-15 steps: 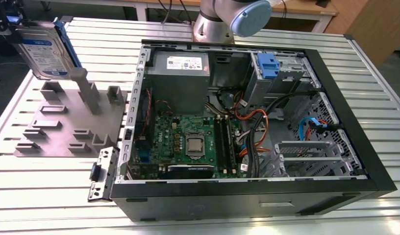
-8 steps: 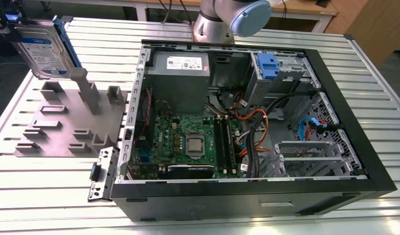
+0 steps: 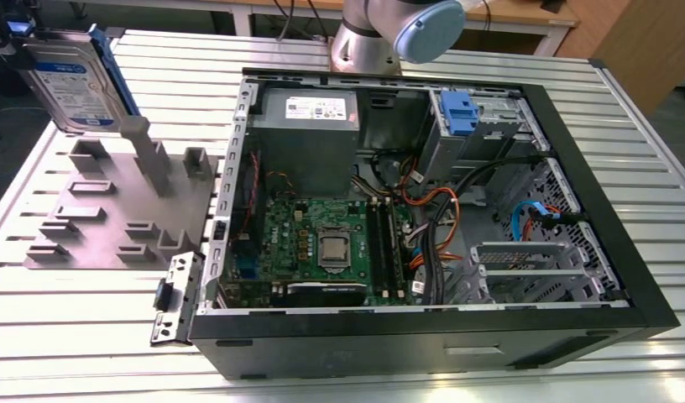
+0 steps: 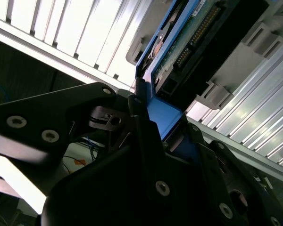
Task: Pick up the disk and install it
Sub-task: 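Pick up the disk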
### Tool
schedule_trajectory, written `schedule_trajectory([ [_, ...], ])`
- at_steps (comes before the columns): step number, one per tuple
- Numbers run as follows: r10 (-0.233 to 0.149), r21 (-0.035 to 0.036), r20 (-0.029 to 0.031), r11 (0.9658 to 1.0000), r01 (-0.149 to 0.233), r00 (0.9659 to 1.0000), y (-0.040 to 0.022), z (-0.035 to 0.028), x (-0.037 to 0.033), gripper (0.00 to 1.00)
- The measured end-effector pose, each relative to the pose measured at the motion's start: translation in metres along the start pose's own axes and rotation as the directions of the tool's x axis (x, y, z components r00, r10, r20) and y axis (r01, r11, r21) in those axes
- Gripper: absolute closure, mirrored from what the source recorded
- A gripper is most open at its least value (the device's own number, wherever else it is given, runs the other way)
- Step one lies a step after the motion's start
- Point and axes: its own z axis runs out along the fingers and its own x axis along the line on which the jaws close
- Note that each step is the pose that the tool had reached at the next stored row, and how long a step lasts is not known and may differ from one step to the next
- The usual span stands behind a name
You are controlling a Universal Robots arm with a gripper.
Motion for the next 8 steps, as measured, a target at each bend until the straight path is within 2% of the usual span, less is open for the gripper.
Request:
schedule_trajectory([
  [8,0.000,0.0000,0.0000,1.0000,0.000,1.0000,0.0001,-0.0027,-0.0001,0.63],
])
